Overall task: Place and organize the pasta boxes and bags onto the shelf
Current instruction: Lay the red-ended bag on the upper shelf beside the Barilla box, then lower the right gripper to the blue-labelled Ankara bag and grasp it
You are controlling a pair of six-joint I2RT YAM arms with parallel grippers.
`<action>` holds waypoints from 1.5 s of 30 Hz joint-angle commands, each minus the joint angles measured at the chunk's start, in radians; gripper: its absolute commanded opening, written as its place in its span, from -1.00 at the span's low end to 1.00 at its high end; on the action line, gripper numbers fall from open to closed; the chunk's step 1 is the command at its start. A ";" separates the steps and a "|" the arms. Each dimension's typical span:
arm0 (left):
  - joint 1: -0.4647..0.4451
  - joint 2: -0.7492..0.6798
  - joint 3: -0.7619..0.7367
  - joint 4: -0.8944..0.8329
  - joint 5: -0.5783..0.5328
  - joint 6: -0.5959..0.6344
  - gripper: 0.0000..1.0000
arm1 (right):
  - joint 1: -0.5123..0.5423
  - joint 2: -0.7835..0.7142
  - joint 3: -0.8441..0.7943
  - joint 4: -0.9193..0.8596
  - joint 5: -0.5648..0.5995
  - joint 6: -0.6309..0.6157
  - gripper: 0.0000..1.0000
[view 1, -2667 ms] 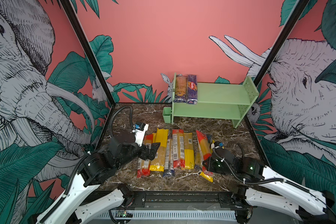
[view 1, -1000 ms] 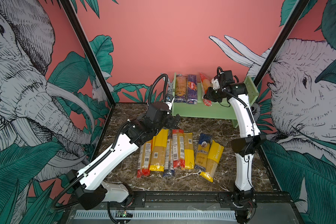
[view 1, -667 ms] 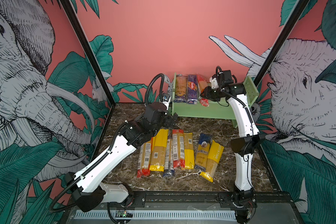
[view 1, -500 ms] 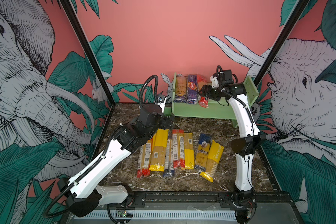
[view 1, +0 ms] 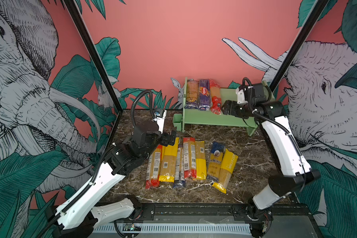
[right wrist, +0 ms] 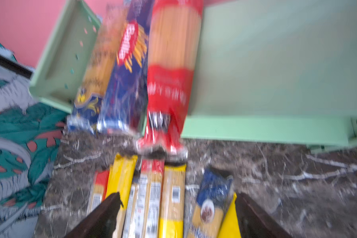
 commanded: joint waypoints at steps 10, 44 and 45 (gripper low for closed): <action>-0.003 -0.147 -0.165 -0.067 0.280 -0.184 0.99 | 0.385 -0.546 -0.869 0.099 0.281 0.471 0.70; -0.025 -0.234 -0.287 -0.161 0.342 -0.133 0.99 | 0.510 -0.047 -1.048 0.346 0.285 0.582 0.58; -0.025 -0.224 -0.285 -0.158 0.343 -0.127 0.99 | 0.510 -0.040 -1.053 0.360 0.282 0.585 0.57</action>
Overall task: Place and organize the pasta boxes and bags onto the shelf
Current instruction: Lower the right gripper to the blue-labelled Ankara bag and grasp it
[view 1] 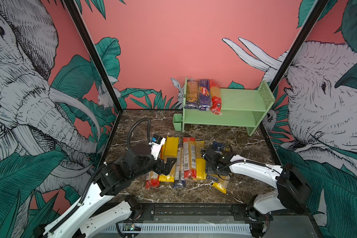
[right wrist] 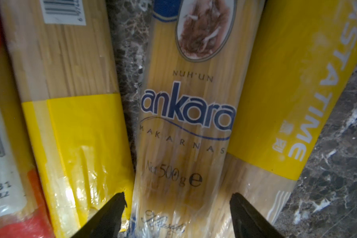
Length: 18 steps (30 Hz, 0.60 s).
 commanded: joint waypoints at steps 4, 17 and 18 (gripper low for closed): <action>-0.001 0.047 0.031 0.000 -0.018 0.047 0.99 | 0.006 0.051 -0.046 0.121 -0.049 0.051 0.52; -0.001 0.087 0.070 -0.004 -0.031 0.125 0.99 | 0.022 0.229 -0.061 0.194 -0.095 0.108 0.33; -0.001 0.085 0.069 -0.005 -0.034 0.126 0.99 | 0.022 0.234 -0.068 0.201 -0.100 0.116 0.20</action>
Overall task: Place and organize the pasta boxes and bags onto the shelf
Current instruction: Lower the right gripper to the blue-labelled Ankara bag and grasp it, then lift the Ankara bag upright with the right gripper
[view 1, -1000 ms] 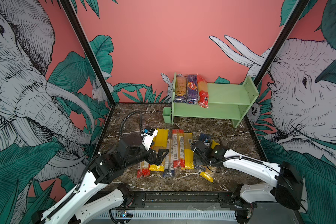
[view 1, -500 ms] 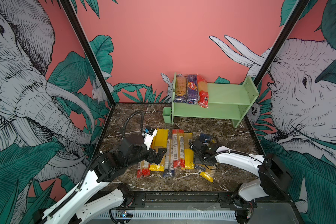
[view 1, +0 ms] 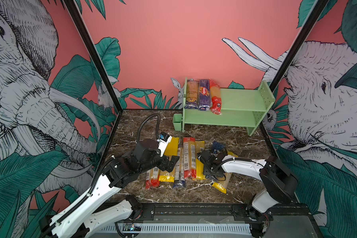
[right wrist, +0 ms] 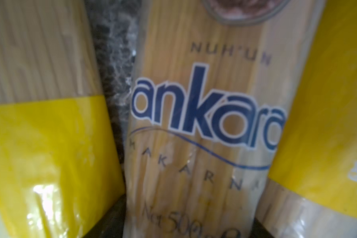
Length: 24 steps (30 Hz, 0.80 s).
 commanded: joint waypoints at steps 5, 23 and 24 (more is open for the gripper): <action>-0.001 -0.018 0.018 -0.008 -0.024 0.025 0.99 | 0.009 0.046 -0.071 0.064 -0.092 0.083 -0.47; -0.001 0.007 0.033 0.028 -0.023 0.026 0.99 | 0.010 -0.580 -0.092 -0.042 -0.106 0.072 -1.00; -0.001 0.011 0.036 0.032 -0.020 0.026 0.99 | 0.010 -0.616 -0.088 -0.054 -0.102 0.072 -1.00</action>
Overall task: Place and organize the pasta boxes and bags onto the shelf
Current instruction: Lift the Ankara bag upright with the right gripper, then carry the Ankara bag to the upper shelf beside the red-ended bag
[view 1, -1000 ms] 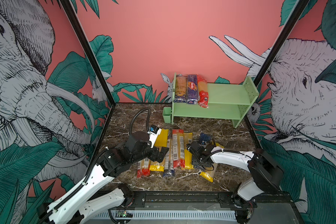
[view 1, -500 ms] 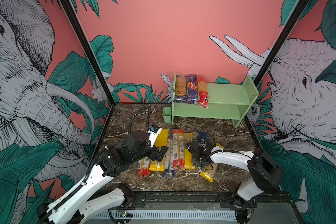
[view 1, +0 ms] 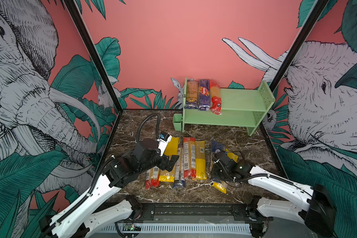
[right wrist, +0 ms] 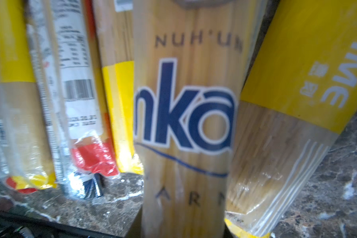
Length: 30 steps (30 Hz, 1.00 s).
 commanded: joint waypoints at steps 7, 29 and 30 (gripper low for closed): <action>-0.001 0.037 0.044 0.053 0.016 -0.003 0.99 | 0.005 -0.287 0.109 -0.101 0.093 0.011 -1.00; -0.001 0.378 0.318 0.184 0.048 0.155 0.99 | -0.425 0.244 1.198 -0.469 0.021 -0.597 -1.00; -0.001 0.396 0.333 0.189 0.044 0.165 0.99 | -0.452 0.291 1.257 -0.473 -0.001 -0.621 -1.00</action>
